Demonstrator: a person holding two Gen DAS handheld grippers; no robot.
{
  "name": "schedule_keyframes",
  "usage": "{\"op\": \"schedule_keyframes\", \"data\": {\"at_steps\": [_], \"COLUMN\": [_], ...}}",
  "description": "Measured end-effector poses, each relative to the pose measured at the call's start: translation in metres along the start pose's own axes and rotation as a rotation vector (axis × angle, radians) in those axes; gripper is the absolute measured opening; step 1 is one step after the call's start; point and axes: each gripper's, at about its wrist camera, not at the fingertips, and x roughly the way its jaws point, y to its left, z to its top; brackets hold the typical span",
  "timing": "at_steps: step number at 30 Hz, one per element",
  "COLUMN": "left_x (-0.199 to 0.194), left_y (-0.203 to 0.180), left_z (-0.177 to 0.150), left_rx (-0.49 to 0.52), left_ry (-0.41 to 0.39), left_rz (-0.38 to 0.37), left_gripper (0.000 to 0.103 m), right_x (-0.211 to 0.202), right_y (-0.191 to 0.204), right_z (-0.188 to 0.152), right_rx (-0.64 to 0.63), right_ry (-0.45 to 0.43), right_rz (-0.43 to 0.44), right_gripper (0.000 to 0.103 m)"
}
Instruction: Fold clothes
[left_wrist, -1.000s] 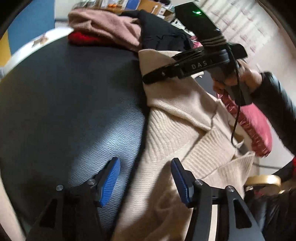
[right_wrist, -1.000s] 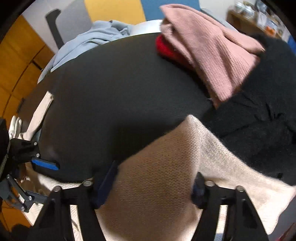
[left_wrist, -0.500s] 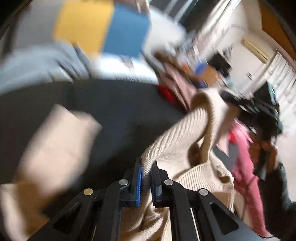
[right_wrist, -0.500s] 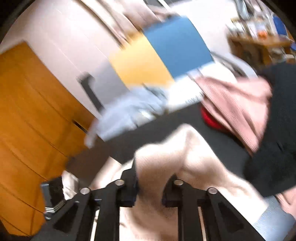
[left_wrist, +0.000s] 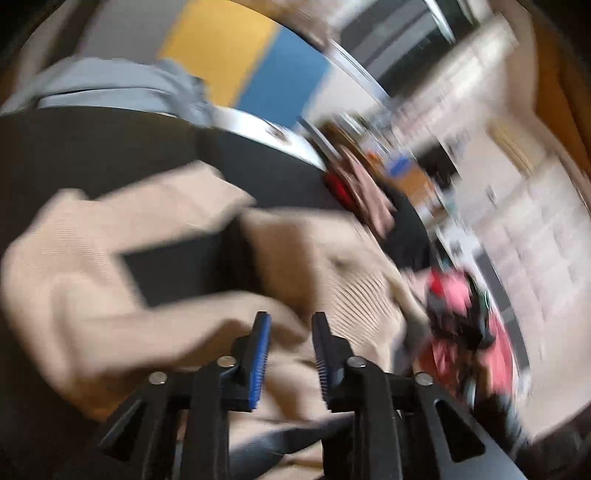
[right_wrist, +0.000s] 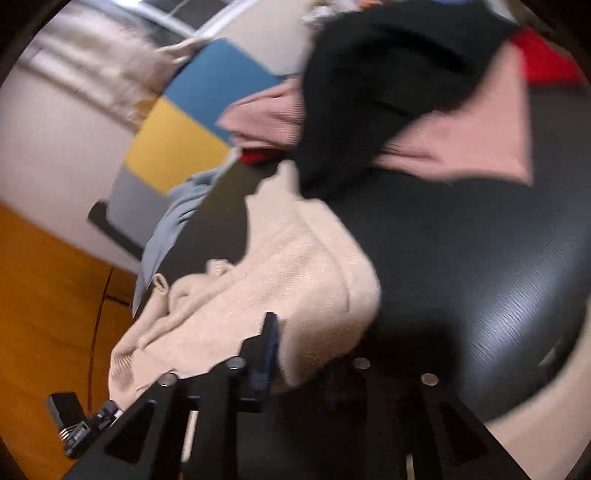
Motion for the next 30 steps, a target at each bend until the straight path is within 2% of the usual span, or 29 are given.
{"op": "schedule_keyframes", "data": {"at_steps": [1, 2, 4, 5, 6, 7, 8, 9, 10, 11, 15, 17, 20, 22, 25, 26, 27, 28, 30], "left_x": [-0.006, -0.011, -0.022, -0.028, -0.033, -0.030, -0.020, -0.009, 0.002, 0.013, 0.065, 0.086, 0.107, 0.122, 0.127, 0.128, 0.122, 0.116, 0.093], "left_y": [0.009, 0.017, 0.035, 0.044, 0.051, 0.049, 0.039, 0.029, 0.019, 0.009, -0.013, -0.016, -0.012, -0.015, -0.002, 0.003, 0.014, 0.025, 0.055], "left_z": [0.005, 0.009, 0.019, 0.023, 0.028, 0.037, 0.043, 0.050, 0.057, 0.064, 0.076, 0.080, 0.079, 0.075, 0.073, 0.073, 0.079, 0.085, 0.096], "left_rx": [-0.010, -0.020, -0.039, -0.049, -0.054, -0.003, 0.062, 0.126, 0.190, 0.255, 0.477, 0.559, 0.638, 0.682, 0.625, 0.600, 0.515, 0.430, 0.252], "left_ry": [-0.025, -0.051, -0.102, -0.127, -0.149, -0.138, -0.115, -0.091, -0.067, -0.043, 0.115, 0.196, 0.298, 0.355, 0.384, 0.390, 0.355, 0.320, 0.225], "left_rz": [0.074, 0.148, 0.295, 0.369, 0.439, 0.466, 0.474, 0.482, 0.489, 0.496, 0.484, 0.470, 0.428, 0.406, 0.430, 0.437, 0.444, 0.451, 0.476], "left_gripper": [0.026, 0.027, 0.027, 0.028, 0.028, 0.031, 0.034, 0.036, 0.041, 0.046, 0.050, 0.052, 0.053, 0.054, 0.054, 0.046, 0.036, 0.016, 0.012], "right_x": [-0.003, -0.006, -0.027, -0.048, -0.062, -0.065, -0.065, -0.061, -0.055, -0.047, 0.001, 0.027, 0.059, 0.078, 0.100, 0.103, 0.103, 0.107, 0.123], "right_y": [-0.012, -0.012, -0.007, 0.001, 0.008, 0.023, 0.037, 0.055, 0.072, 0.088, 0.149, 0.172, 0.194, 0.201, 0.201, 0.199, 0.196, 0.192, 0.184], "right_z": [-0.003, 0.002, 0.010, 0.011, 0.016, 0.020, 0.023, 0.025, 0.025, 0.022, 0.001, -0.016, -0.038, -0.044, -0.046, -0.046, -0.045, -0.044, -0.045], "right_rx": [0.028, 0.035, 0.023, -0.003, -0.037, -0.090, -0.143, -0.201, -0.257, -0.308, -0.467, -0.523, -0.586, -0.619, -0.635, -0.629, -0.624, -0.617, -0.602], "right_ry": [0.000, -0.045, -0.168, -0.244, -0.286, -0.308, -0.321, -0.307, -0.285, -0.238, -0.030, 0.065, 0.176, 0.216, 0.244, 0.252, 0.259, 0.266, 0.282], "right_rz": [-0.040, -0.093, -0.229, -0.298, -0.309, -0.292, -0.276, -0.258, -0.229, -0.167, 0.047, 0.114, 0.162, 0.157, 0.140, 0.140, 0.139, 0.137, 0.133], "right_gripper": [0.033, 0.035, 0.047, 0.058, 0.064, 0.067, 0.073, 0.079, 0.081, 0.083, 0.084, 0.084, 0.084, 0.084, 0.088, 0.089, 0.090, 0.090, 0.092]}}
